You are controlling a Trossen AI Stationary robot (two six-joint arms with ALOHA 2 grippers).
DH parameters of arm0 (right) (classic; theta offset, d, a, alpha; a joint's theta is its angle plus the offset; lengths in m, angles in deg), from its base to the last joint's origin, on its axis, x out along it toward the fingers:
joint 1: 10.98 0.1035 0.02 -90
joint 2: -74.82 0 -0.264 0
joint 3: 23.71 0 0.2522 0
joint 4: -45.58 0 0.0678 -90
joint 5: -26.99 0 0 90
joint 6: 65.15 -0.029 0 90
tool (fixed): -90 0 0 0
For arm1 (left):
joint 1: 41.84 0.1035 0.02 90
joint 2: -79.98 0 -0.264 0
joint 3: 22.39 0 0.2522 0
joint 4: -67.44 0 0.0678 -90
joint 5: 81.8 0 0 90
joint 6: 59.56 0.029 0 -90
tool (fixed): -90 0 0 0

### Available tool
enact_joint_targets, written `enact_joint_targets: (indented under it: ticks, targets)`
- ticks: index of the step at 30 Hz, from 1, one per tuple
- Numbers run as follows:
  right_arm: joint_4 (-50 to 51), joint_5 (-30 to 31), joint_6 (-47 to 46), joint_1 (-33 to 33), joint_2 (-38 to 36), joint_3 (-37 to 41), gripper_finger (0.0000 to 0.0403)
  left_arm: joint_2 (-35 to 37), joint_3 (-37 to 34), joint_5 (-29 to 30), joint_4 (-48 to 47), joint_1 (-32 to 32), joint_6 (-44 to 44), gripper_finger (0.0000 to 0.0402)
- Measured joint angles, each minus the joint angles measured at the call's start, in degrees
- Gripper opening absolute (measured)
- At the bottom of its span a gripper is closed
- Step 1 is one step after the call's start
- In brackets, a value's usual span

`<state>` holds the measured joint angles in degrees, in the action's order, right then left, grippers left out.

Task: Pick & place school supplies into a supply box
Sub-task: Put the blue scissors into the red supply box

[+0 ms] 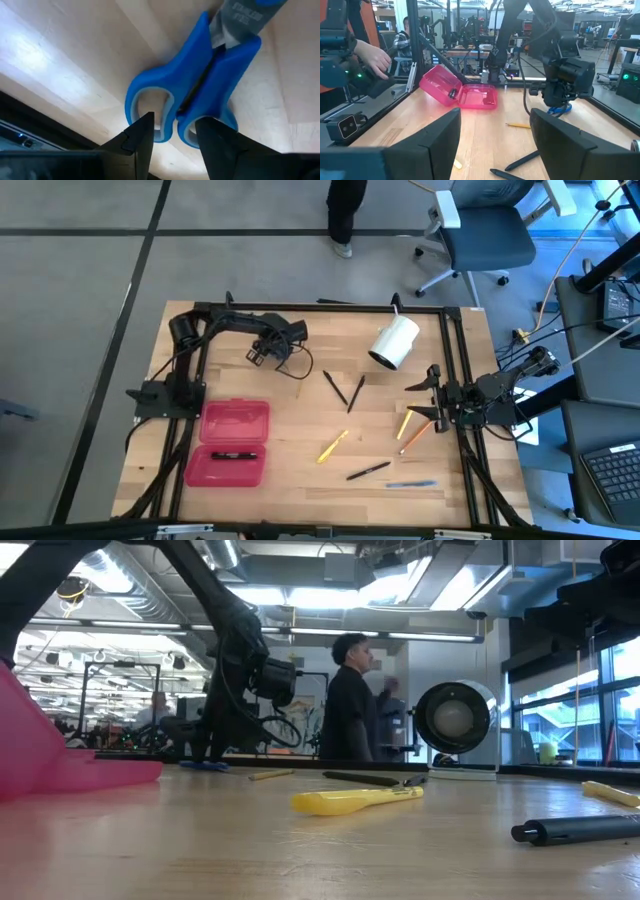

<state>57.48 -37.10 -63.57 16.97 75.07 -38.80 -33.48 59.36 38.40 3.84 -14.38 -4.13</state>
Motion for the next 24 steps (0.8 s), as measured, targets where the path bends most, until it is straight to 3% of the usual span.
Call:
enact_joint_targets:
  ticks: [11, 24]
  targets:
    - [0.0, 0.0, 0.0, 0.0, 0.0, 0.0, 0.0242, 0.5, 0.0, -11.8, -3.6, -7.0, -8.7, 0.0099]
    - [0.0, 0.0, -3.0, 0.0, 0.0, 0.0, 0.0242, 0.4, 2.4, -18.3, -3.1, -14.9, -21.7, 0.01]
